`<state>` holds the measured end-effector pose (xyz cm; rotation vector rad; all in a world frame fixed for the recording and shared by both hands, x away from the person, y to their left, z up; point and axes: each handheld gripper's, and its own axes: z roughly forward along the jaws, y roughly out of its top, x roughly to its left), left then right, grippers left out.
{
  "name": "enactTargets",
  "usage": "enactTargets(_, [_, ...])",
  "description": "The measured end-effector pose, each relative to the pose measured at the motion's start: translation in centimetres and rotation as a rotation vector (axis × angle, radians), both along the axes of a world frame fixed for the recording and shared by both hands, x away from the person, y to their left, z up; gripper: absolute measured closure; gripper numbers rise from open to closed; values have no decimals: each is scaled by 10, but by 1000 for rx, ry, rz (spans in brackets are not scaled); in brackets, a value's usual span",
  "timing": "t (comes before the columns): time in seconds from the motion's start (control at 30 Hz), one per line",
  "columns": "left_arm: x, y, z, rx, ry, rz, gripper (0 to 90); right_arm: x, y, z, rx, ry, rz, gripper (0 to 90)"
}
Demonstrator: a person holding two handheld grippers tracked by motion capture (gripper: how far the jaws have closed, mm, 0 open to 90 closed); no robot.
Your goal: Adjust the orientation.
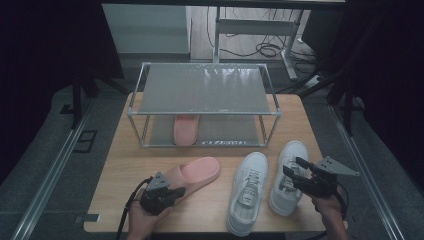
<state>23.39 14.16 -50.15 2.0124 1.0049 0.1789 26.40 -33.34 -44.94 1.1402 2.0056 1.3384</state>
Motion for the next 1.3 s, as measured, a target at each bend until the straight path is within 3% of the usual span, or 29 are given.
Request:
enactTargets(0.9, [45, 28, -3, -15, -6, 145, 900, 1, -1, -1, 1, 3, -4, 376])
enactTargets(1.07, [41, 25, 1, -20, -17, 134, 900, 1, -2, -1, 1, 4, -8, 376])
enactTargets(1.3, [43, 4, 16, 1, -46, 99, 900, 1, 0, -1, -1, 4, -1, 376])
